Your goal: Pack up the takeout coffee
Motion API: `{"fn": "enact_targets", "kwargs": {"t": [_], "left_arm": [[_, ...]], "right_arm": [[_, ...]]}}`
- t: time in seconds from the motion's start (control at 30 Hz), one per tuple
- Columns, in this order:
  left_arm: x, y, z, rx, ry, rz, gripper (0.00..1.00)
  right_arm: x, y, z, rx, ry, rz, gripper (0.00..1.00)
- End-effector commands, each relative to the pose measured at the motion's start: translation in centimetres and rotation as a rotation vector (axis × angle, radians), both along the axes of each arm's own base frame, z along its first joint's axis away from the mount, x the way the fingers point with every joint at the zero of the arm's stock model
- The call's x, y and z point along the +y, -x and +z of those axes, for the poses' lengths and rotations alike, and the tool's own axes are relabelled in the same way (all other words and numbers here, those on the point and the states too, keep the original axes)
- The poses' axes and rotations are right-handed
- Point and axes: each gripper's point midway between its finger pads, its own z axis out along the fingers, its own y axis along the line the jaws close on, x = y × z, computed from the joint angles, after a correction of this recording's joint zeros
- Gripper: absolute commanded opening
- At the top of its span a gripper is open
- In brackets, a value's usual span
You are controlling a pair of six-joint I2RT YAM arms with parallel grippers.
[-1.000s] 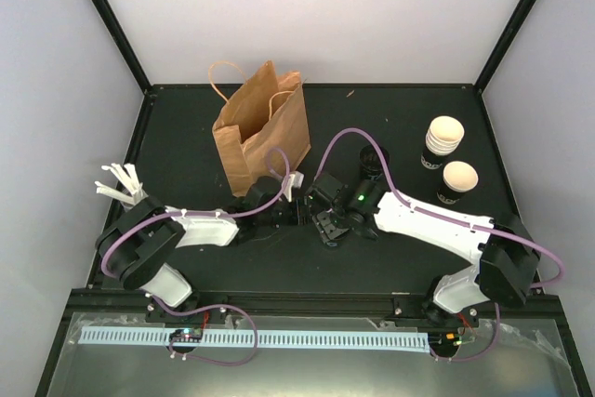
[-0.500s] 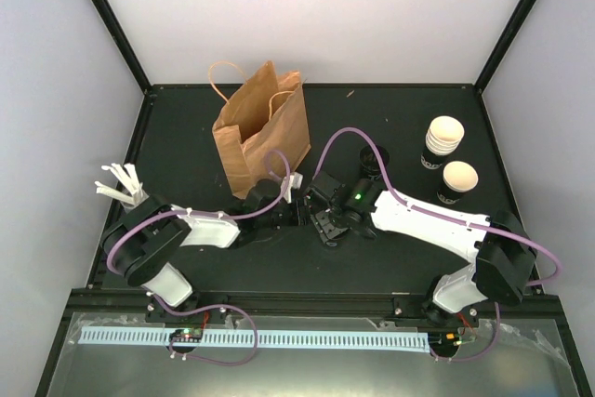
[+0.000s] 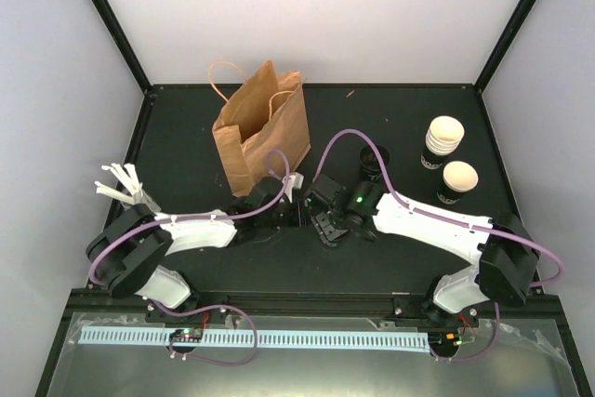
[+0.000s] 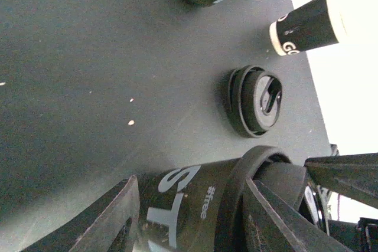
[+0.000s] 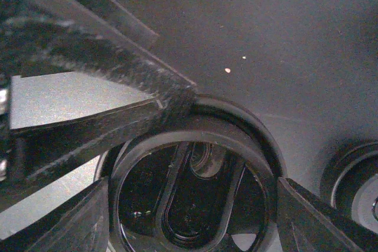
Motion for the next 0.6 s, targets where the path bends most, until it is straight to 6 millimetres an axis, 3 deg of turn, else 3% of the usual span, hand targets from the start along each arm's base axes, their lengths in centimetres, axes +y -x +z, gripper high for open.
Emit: {"fn": "enact_targets", "kwargs": {"t": [0.0,0.3,0.57], "left_arm": [[1.3,3.3,-2.1,0.080,-0.168,-0.091,0.51],[1.4,3.7,1.5,0.023,-0.124,-0.113,0.56],[3.4,3.7,4.6,-0.071,-0.133,-0.062,0.60]], "right_arm": [[-3.0,4.0,-5.6,0.200,0.151,0.011,0.56],[-2.6,3.7,-4.9,0.167,0.114,0.032,0.56],[-2.4,3.4,-4.5,0.151,0.106,0.029,0.56]]}}
